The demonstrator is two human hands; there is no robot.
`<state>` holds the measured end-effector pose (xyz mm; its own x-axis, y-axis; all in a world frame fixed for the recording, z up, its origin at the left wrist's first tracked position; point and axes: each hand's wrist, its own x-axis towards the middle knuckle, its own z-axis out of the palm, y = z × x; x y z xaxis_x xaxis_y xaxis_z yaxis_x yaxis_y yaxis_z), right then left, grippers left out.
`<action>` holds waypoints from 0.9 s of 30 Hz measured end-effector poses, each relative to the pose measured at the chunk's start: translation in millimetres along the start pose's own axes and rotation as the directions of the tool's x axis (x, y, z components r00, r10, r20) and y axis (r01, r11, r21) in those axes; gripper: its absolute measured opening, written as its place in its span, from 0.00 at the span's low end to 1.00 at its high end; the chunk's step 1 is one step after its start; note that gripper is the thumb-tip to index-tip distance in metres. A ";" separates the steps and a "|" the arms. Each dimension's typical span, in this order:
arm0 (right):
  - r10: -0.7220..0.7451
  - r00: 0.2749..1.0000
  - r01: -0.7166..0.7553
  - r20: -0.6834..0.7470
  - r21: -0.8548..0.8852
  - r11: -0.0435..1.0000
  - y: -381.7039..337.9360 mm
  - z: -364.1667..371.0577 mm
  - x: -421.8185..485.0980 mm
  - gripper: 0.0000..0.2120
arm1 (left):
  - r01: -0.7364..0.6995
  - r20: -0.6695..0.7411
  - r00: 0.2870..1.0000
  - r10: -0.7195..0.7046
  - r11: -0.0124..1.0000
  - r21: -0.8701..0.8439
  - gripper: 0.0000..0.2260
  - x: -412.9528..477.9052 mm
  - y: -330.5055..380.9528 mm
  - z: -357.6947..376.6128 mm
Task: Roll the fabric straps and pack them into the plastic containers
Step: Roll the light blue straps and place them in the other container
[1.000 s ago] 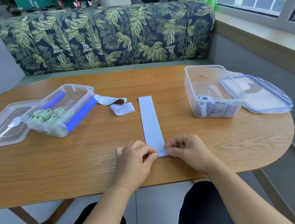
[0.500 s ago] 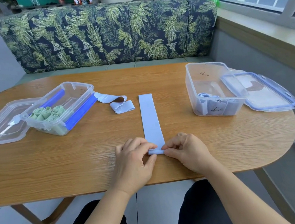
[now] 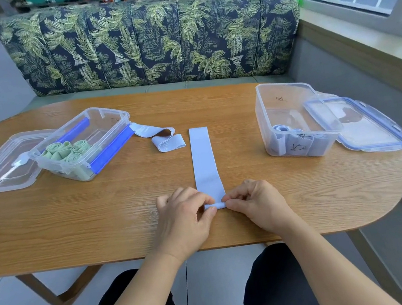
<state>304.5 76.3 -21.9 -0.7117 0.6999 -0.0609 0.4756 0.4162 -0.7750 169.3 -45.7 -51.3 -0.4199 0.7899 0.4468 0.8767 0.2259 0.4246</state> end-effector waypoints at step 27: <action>0.059 0.996 -0.044 -0.071 0.197 0.979 4.1 4.8 -11.3 0.06 | -0.049 0.003 0.999 0.049 0.998 0.027 0.10 -3.4 3.0 -2.9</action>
<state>312.0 67.3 -27.4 -0.6436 0.7628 -0.0618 0.3957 0.2626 -0.8801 172.7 -49.4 -49.3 -0.3758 0.8015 0.4651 0.9023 0.2021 0.3808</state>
